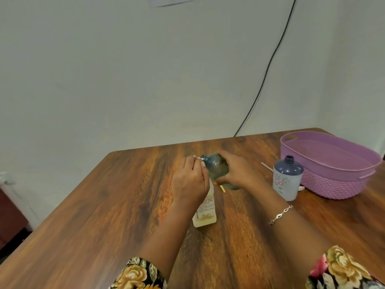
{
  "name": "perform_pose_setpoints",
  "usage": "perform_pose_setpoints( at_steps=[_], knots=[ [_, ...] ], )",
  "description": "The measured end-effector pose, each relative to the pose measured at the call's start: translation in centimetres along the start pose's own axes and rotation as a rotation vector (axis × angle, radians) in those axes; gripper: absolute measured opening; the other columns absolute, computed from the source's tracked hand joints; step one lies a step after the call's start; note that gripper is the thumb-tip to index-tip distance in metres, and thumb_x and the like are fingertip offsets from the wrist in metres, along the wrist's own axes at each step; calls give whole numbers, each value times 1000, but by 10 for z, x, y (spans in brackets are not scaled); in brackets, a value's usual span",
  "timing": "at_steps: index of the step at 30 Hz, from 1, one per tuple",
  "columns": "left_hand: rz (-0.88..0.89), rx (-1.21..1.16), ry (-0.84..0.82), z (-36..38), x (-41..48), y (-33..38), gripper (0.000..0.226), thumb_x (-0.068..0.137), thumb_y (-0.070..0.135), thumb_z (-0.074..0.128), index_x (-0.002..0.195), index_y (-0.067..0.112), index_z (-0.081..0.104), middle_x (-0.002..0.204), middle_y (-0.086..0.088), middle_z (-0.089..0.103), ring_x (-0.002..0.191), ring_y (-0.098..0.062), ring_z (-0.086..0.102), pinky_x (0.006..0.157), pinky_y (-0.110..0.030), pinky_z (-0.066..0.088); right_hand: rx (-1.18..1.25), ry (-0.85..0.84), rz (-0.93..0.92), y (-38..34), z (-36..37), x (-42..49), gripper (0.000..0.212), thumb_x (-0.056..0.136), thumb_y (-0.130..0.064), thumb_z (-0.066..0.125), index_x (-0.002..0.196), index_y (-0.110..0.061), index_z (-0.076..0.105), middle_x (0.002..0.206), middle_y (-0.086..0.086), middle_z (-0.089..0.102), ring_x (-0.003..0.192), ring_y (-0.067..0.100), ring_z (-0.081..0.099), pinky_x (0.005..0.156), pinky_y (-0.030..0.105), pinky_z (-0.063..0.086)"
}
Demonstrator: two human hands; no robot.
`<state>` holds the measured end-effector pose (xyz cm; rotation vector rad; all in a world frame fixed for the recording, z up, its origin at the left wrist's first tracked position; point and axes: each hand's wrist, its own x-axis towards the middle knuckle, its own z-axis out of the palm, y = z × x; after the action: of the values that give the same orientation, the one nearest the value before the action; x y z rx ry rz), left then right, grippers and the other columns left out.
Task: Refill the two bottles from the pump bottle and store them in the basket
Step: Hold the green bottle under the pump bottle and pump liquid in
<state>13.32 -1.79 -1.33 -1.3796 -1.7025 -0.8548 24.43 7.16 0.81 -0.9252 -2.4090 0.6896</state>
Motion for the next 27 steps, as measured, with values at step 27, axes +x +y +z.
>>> perform_pose_setpoints(
  at_steps=[27],
  knots=[
    [-88, -25, -47, -3, 6, 4, 37, 90, 17, 36, 78, 2, 69, 76, -7, 65, 69, -19, 58, 59, -22, 41, 14, 14, 16, 2, 3, 2, 80, 62, -24, 83, 130, -27, 43, 126, -3, 54, 114, 21, 51, 94, 43, 46]
  ],
)
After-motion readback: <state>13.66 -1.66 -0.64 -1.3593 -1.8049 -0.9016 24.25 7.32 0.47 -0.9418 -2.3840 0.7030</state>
